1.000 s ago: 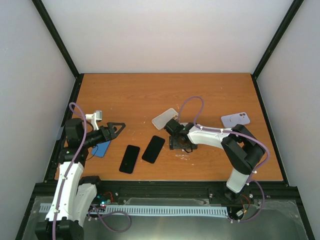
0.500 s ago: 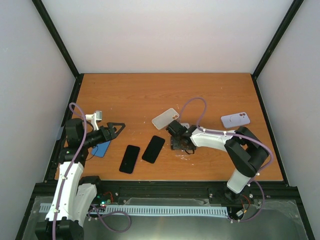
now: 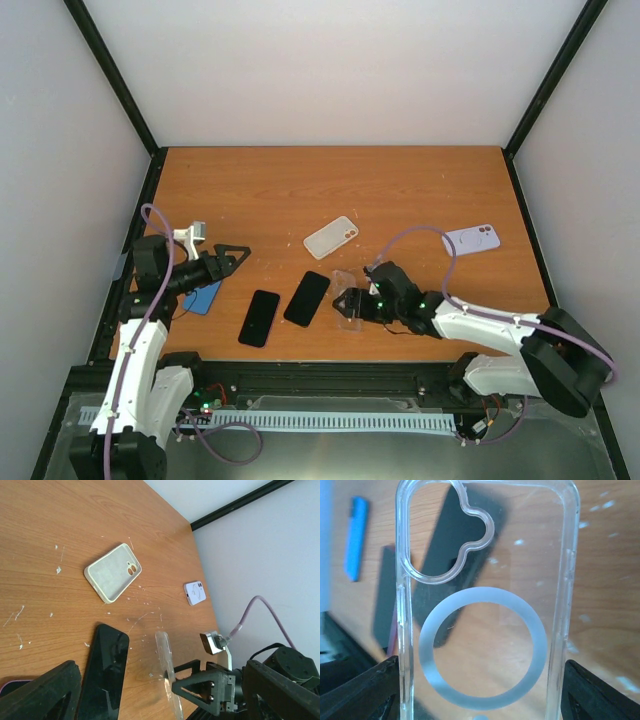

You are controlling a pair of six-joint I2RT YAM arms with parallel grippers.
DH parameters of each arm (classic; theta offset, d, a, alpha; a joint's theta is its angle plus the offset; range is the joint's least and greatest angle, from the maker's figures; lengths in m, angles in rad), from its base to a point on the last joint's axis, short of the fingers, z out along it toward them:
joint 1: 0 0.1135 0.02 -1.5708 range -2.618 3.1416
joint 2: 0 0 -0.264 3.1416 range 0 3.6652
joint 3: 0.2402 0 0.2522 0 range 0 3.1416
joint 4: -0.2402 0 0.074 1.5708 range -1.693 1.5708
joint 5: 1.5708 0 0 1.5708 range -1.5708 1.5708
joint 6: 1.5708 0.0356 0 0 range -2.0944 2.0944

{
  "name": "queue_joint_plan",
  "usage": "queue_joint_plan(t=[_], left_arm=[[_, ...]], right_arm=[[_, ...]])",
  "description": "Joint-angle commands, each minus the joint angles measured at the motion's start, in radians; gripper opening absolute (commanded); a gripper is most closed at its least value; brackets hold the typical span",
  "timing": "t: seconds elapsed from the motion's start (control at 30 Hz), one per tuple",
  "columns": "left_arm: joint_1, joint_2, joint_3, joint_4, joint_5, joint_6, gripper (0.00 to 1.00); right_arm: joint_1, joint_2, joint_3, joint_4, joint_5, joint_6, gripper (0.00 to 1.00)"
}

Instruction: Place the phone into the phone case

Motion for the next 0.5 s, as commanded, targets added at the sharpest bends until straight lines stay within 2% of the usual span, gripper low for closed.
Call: queue_joint_plan(t=[0.0,0.1,0.23,0.33,0.47], left_arm=[[-0.007,0.001,-0.002,0.061,0.038,-0.049,0.86],[-0.019,0.001,-0.011,0.09,0.046,-0.076,0.82],[-0.07,0.005,-0.031,0.161,0.063,-0.149,0.82],[-0.183,0.025,-0.041,0.268,0.032,-0.234,0.82],[-0.349,0.095,-0.024,0.405,-0.021,-0.328,0.77]], right_arm=[[0.005,-0.066,-0.12,0.375,-0.221,0.15,0.61],[0.004,-0.089,-0.162,0.493,-0.29,0.174,0.6],[0.004,-0.16,-0.155,0.489,-0.286,0.146,0.6],[0.004,-0.201,-0.149,0.494,-0.283,0.141,0.6],[0.004,-0.229,-0.142,0.504,-0.278,0.156,0.6]])
